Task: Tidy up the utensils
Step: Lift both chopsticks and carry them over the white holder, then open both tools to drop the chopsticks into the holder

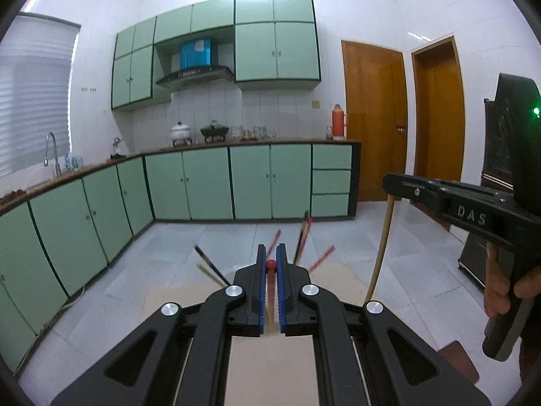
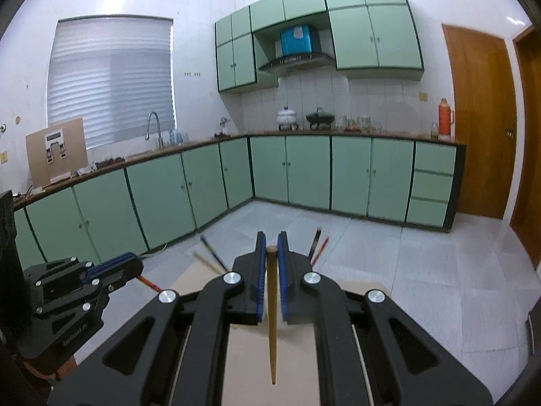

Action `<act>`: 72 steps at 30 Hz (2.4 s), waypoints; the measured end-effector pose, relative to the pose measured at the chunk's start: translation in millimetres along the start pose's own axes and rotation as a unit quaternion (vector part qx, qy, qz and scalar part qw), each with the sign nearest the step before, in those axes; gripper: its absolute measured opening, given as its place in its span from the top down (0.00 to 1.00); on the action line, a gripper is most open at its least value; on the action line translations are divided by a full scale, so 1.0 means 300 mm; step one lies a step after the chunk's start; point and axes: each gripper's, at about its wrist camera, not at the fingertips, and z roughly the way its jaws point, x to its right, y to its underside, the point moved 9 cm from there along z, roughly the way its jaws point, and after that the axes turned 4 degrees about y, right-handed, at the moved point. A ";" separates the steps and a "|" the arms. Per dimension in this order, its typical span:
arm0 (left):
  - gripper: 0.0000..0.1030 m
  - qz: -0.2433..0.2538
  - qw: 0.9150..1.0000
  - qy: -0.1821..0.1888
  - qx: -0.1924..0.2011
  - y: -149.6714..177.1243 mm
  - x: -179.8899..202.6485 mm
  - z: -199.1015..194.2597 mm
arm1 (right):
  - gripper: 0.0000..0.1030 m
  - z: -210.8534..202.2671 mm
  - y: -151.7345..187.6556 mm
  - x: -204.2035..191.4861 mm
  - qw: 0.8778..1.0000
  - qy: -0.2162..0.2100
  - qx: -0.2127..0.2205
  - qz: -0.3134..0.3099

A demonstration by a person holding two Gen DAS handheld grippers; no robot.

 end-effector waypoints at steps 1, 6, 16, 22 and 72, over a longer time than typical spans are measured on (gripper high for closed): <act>0.95 0.000 1.000 -0.003 0.005 -0.020 -0.010 0.006 | 0.94 0.008 -0.018 0.004 1.000 0.001 0.003 0.001; 0.95 -0.004 1.000 -0.014 0.028 -0.105 -0.064 0.037 | 0.94 0.083 -0.131 0.023 1.000 0.001 0.022 0.009; 0.95 -0.024 0.998 -0.025 0.060 -0.247 -0.184 0.196 | 0.94 0.281 -0.252 0.073 0.999 0.018 0.049 0.015; 0.95 -0.032 0.998 -0.024 0.046 -0.232 -0.210 0.337 | 0.94 0.418 -0.230 0.099 0.998 0.014 0.048 0.026; 0.06 -0.055 0.997 -0.057 -0.009 0.091 -0.123 0.029 | 0.05 -0.034 0.303 0.098 0.996 0.062 -0.016 0.062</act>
